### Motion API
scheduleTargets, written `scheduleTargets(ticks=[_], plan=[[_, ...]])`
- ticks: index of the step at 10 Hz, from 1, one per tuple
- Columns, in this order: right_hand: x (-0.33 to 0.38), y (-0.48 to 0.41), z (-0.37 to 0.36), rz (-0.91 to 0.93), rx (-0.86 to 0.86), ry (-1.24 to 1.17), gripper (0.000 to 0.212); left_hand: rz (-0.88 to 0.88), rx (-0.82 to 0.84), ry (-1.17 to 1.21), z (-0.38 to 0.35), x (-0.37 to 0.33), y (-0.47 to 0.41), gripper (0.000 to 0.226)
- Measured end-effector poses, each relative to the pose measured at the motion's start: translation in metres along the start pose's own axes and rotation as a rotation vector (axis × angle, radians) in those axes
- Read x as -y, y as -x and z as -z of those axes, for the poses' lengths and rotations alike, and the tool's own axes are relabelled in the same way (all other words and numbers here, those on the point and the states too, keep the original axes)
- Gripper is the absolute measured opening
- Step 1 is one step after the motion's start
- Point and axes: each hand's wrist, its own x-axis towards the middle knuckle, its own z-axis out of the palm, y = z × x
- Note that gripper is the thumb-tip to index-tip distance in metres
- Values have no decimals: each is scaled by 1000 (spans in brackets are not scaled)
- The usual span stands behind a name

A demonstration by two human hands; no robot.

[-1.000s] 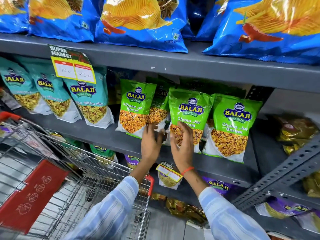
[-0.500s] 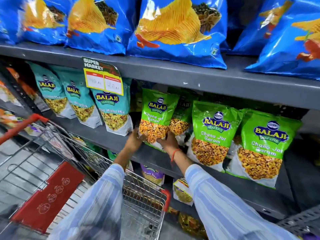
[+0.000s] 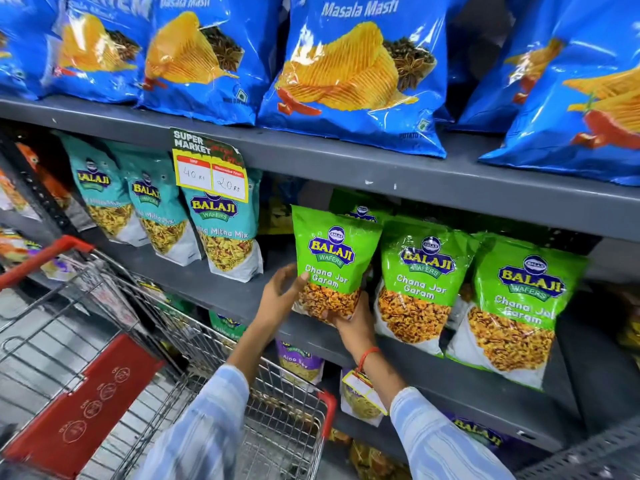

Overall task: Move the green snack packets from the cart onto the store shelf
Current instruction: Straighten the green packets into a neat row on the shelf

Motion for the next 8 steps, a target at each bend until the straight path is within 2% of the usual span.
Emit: scheduleTargets(ticks=[1, 3, 6, 7, 8], plan=[[4, -3, 1, -21, -11, -11, 76, -47, 68, -27, -8, -19, -10, 23], [16, -11, -2, -23, 40, 4, 64, -24, -4, -79, -22, -11, -13, 29], [14, -14, -6, -58, 4, -94, 66, 20, 19, -128, -21, 5, -11, 41], [22, 0, 1, -46, -13, -41, 57, 1, -29, -221, -23, -1, -2, 60], [26, 7, 9, -34, -36, 36, 45, -30, -102, -381, -29, -2, 5, 64]])
